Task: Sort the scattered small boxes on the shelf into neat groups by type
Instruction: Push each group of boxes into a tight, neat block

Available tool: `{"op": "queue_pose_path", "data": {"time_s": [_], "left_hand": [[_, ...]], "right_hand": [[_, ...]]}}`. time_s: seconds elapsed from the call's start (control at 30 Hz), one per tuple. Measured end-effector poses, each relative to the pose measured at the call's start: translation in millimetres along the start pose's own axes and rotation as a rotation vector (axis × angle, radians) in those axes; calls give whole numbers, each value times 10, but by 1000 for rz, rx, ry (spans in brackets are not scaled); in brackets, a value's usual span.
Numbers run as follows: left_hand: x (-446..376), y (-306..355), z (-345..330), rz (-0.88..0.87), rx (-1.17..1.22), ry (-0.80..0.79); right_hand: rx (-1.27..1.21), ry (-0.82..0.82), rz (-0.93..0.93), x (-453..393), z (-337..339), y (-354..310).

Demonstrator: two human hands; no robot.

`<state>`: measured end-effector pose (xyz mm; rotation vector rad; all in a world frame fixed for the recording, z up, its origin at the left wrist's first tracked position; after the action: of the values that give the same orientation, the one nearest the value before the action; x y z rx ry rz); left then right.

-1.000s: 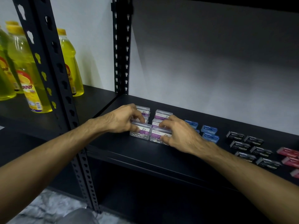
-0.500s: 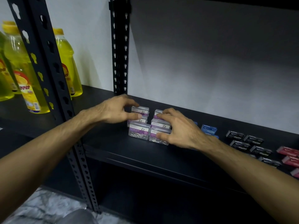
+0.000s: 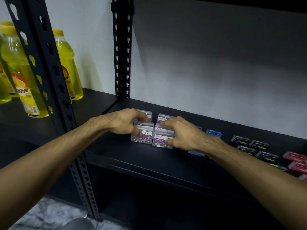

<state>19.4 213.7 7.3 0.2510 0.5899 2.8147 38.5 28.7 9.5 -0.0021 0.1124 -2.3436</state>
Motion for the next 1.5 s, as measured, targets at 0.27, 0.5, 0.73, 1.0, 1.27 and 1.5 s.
{"op": "queue_pose_path", "data": {"time_s": [0.27, 0.5, 0.73, 1.0, 1.27, 1.5], "left_hand": [[-39, -27, 21, -22, -46, -16], [-75, -58, 20, -20, -32, -76], [-96, -46, 27, -20, 8, -89], [-97, -52, 24, -18, 56, -80], [-87, -74, 22, -15, 61, -88], [-67, -50, 24, -9, 49, -93]], "right_hand": [[-44, 65, -8, 14, -17, -33], [-84, 77, -41, 14, -55, -19], [-93, 72, -63, -3, -75, -8], [-104, 80, -61, -8, -76, -9], [-91, 126, -74, 16, -96, -27], [-85, 120, -74, 6, -100, -34]]}}
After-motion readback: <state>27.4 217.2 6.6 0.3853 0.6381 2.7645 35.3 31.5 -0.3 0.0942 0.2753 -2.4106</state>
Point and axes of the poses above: each hand's wrist, its own x-axis away from the middle knuckle, its own z-axis out of the back of the hand, y = z × x, the point moved 5 cm from there along -x, towards the middle knuckle, and after that the axes turned 2 degrees about -y, right-handed, at the moved point
